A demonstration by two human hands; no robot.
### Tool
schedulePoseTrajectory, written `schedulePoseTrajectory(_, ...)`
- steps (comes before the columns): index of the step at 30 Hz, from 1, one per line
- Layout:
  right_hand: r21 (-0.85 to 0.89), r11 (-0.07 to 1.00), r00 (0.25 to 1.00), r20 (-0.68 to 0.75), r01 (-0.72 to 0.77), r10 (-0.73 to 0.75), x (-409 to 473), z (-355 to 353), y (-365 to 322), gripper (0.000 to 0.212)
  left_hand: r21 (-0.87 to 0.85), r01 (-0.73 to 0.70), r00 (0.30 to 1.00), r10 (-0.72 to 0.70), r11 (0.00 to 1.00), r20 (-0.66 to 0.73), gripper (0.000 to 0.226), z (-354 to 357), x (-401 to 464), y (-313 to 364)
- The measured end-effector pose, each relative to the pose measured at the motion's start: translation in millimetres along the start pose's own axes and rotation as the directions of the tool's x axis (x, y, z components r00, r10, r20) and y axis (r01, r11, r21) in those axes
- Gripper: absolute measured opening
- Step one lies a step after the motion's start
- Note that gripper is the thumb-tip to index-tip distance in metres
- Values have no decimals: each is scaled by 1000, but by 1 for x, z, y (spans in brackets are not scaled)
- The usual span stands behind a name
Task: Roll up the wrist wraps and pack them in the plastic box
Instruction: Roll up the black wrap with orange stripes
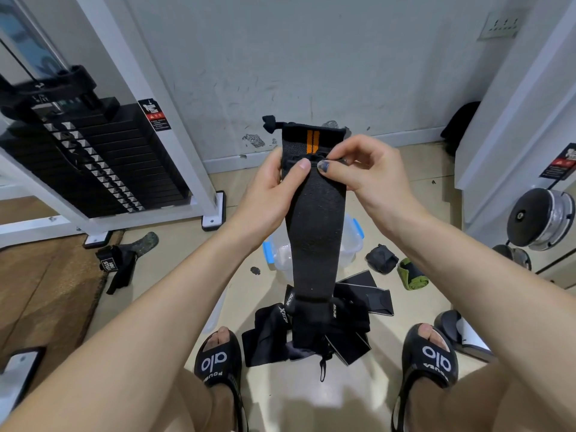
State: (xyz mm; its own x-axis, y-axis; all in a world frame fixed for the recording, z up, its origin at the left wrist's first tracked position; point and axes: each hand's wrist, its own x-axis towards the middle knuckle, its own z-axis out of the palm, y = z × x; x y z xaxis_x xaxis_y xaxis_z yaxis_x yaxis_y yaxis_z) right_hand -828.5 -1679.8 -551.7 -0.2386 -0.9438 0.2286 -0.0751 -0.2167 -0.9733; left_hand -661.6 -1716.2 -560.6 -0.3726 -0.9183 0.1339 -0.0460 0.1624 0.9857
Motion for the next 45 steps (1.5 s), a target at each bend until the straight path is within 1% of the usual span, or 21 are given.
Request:
schedulePoseTrajectory(2,7,1000,1000,3,-24,24,1,0,0,22,25,-37,999,37,999,-4,24,0,0,1)
schedulePoseTrajectory(4,45,997,998,20,-62,61,2,-1,-1,30,30,-64,998,64,997,4,17,-2,0,2)
schedulePoseTrajectory(6,111,986,991,56,-128,122,3,-3,-1,41,47,-91,996,91,995,12,9,-3,0,3)
schedulePoseTrajectory(8,188,961,977,107,-204,186,3,-2,-3,46,87,-118,993,116,989,23,11,-6,0,5)
schedulePoseTrajectory(10,240,939,965,155,-244,211,3,-2,-7,37,74,-119,992,115,990,54,14,-9,-1,8)
schedulePoseTrajectory(12,267,927,958,181,-264,221,3,-2,-11,29,31,-114,990,111,993,91,21,-11,-2,10)
schedulePoseTrajectory(16,303,903,946,209,-305,250,3,-2,-14,26,-41,-102,988,106,994,114,30,-11,-6,13)
schedulePoseTrajectory(19,325,889,942,205,-322,266,3,-2,-14,25,-57,-101,989,106,993,106,27,-10,-6,15)
schedulePoseTrajectory(23,371,869,940,223,-328,260,3,-3,-14,25,-92,-34,993,44,995,110,24,-11,-5,16)
schedulePoseTrajectory(25,369,873,940,242,-319,242,2,-4,-15,26,-92,-2,993,13,996,117,28,-14,-5,15)
schedulePoseTrajectory(28,343,891,945,236,-298,225,1,-3,-14,28,-48,4,992,2,999,128,37,-16,-6,15)
schedulePoseTrajectory(31,358,879,944,219,-314,248,2,-2,-13,33,-11,10,993,-9,1000,118,41,-17,-6,17)
schedulePoseTrajectory(33,371,870,942,215,-324,258,3,-2,-12,28,-15,31,994,-29,999,107,41,-18,-5,19)
schedulePoseTrajectory(35,346,889,948,210,-300,238,3,-1,-13,17,-10,43,994,-42,999,103,36,-19,-5,22)
schedulePoseTrajectory(36,331,902,955,201,-277,220,2,0,-12,15,-3,45,993,-44,999,113,32,-20,-5,22)
schedulePoseTrajectory(38,315,916,964,174,-249,202,1,2,-9,21,-6,60,987,-59,998,149,24,-21,-6,24)
schedulePoseTrajectory(40,319,917,968,144,-241,204,2,2,-8,23,-74,110,981,-97,991,167,32,-21,-6,23)
schedulePoseTrajectory(41,324,916,970,131,-235,203,2,2,-7,24,-122,132,983,-114,984,146,34,-21,-5,23)
schedulePoseTrajectory(43,326,919,974,106,-223,199,4,0,-5,23,-196,150,988,-142,969,54,33,-20,-4,23)
schedulePoseTrajectory(44,319,923,977,89,-213,195,5,0,-4,23,-184,138,990,-138,973,10,30,-19,-4,22)
schedulePoseTrajectory(45,309,929,979,72,-203,190,5,0,-3,23,-118,104,994,-108,988,-23,28,-19,-5,21)
